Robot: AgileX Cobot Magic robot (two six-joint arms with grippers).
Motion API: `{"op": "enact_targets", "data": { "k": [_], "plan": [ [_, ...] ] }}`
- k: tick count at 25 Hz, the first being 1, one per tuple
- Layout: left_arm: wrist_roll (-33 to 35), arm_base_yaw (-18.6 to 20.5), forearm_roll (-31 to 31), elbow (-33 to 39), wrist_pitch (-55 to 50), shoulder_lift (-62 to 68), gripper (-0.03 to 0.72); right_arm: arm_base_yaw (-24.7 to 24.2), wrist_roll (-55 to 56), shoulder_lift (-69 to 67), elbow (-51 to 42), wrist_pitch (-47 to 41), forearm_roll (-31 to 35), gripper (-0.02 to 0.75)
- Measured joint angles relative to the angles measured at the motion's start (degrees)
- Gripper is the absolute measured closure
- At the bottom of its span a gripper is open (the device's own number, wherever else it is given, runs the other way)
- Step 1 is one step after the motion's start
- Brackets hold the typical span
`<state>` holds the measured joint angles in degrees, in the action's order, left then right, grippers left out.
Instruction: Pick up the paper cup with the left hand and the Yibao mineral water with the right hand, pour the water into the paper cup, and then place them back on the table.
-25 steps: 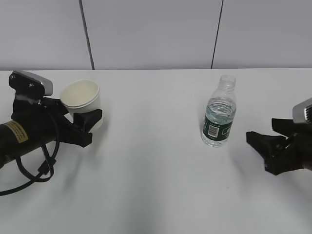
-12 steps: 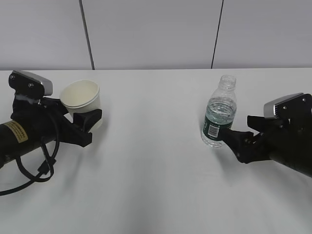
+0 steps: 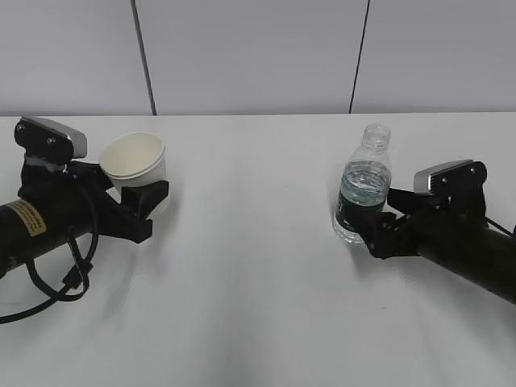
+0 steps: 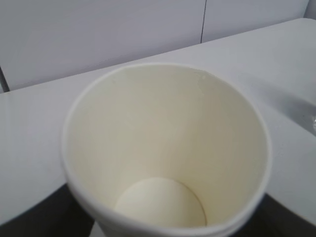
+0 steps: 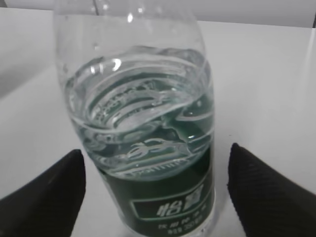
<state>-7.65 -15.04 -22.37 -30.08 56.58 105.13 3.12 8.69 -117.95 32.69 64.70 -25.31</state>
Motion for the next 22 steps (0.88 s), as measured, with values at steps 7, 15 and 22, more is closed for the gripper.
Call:
{"op": "enact_targets", "data": {
  "k": [7,15,22],
  "plan": [
    [-1.2,0.0,0.0,0.0,0.0,0.0,0.238,0.0,0.0,-3.1,4.4,0.4,-1.7,0.069],
    [-1.3,0.0,0.0,0.1,0.0,0.0,0.238,0.0,0.0,-3.9,7.6,0.6,-4.3,0.090],
    [-1.3,0.0,0.0,0.1,0.0,0.0,0.238,0.0,0.0,-5.4,7.9,0.8,-5.1,0.121]
  ]
}}
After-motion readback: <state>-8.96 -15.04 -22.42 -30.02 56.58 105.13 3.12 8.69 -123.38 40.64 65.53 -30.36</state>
